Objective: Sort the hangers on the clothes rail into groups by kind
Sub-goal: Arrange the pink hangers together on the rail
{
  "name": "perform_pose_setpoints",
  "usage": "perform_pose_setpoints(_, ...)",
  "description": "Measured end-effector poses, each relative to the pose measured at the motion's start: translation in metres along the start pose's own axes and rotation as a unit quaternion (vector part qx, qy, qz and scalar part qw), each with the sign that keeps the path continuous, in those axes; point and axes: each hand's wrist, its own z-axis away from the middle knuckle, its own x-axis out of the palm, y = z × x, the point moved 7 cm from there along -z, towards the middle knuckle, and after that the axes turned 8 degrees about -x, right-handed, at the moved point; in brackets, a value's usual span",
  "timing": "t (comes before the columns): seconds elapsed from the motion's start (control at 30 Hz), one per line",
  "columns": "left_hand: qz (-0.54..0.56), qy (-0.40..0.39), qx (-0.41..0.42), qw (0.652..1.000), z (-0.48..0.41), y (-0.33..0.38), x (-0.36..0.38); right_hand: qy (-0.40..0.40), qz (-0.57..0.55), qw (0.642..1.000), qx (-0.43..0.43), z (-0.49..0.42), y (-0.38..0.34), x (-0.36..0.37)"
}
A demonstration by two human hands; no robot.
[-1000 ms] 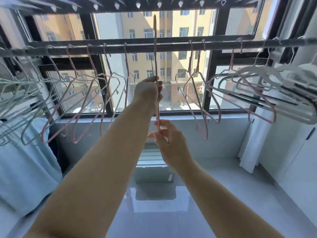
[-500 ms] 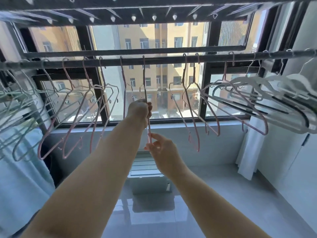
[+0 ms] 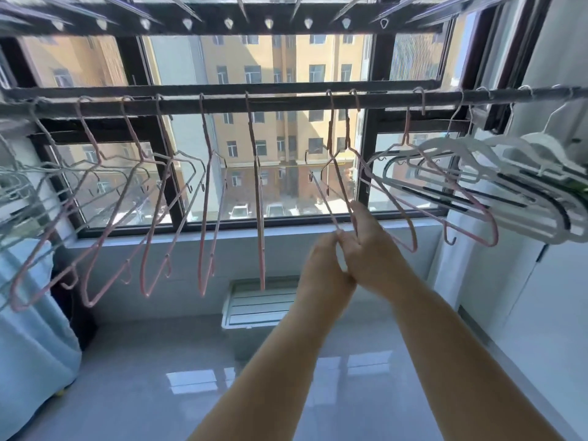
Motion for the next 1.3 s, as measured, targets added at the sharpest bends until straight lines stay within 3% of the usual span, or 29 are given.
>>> perform_pose_setpoints(0.13,-0.017,0.028,0.005,0.999,0.008,-0.010,0.007,-0.004,-0.049,0.997,0.062,-0.011,0.020,0.015)
perform_pose_setpoints(0.37,0.010,0.090,0.024,0.996,0.008,-0.019,-0.015,0.038,-0.152,0.987,0.032,-0.022,0.014,0.031)
perform_pose_setpoints(0.93,0.009,0.171,0.004,0.985,0.018,-0.031,-0.061,-0.008,-0.284,0.958,0.034,-0.034,-0.015,0.068)
perform_pose_setpoints(1.03,0.002,0.169,-0.002,0.986,0.019,-0.034,-0.063,-0.037,-0.237,0.970,0.031,-0.032,-0.018,0.068)
perform_pose_setpoints(1.13,-0.025,0.178,0.003,0.984,0.025,-0.038,-0.060,-0.057,-0.055,0.997,-0.020,-0.026,-0.020,0.053)
perform_pose_setpoints(1.2,-0.043,0.194,0.013,0.980,0.029,-0.037,-0.060,0.002,0.032,0.996,-0.089,-0.019,-0.027,0.023)
perform_pose_setpoints(1.3,-0.051,0.217,0.005,0.975,0.035,-0.031,-0.059,0.152,0.087,0.972,-0.155,-0.004,-0.032,-0.043)
